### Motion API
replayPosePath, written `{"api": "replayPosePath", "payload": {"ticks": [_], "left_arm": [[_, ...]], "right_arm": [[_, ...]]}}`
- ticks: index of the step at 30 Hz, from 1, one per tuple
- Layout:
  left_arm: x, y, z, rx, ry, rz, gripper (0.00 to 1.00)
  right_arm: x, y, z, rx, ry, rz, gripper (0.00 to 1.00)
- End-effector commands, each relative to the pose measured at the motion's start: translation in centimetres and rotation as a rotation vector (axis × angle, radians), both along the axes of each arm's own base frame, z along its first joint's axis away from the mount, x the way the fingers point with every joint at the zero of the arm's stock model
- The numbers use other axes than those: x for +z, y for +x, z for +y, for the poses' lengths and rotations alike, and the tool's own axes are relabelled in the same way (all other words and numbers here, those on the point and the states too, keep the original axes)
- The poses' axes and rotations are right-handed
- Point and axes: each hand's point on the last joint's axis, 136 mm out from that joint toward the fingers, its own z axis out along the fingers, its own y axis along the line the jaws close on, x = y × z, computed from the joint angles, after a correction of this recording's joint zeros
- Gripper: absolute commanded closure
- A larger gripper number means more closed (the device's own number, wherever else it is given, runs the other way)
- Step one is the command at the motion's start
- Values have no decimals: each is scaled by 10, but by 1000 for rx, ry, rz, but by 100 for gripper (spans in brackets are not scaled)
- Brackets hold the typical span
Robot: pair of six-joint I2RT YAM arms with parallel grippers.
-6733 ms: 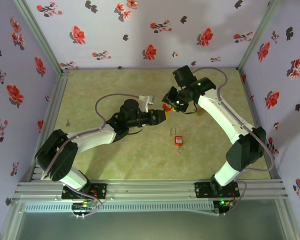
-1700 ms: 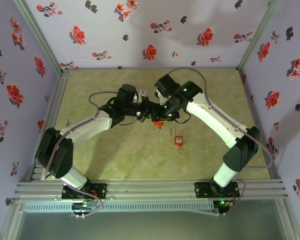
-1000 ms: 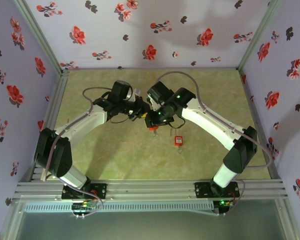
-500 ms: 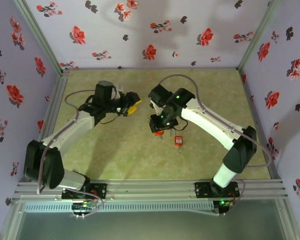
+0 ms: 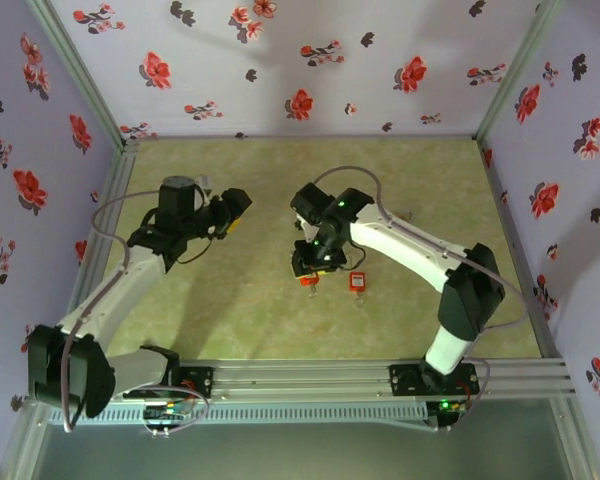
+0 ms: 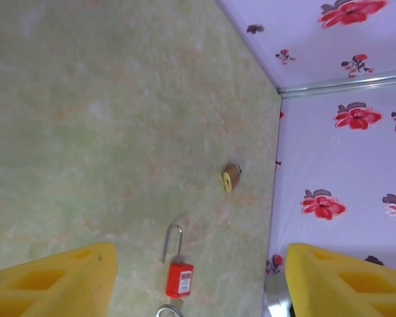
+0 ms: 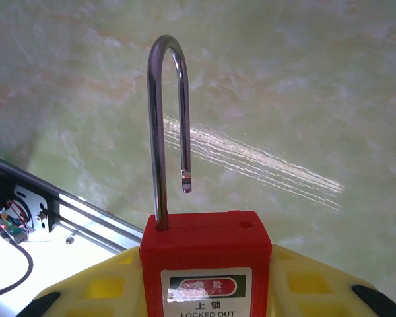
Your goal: Unlock with the key
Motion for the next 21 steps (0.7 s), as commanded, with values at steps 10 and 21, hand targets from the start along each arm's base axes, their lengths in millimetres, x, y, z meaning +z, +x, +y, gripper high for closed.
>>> {"api": "replayPosePath", "payload": {"ticks": [10,21], "left_arm": [[52,-16,26,-5,169,-216,19],[46,-28,35,-1,227,-197,17]], "right_arm": [[-76,19,28,-146,-64,112,100],[-109,36,-10,-259,-236,83,100]]}}
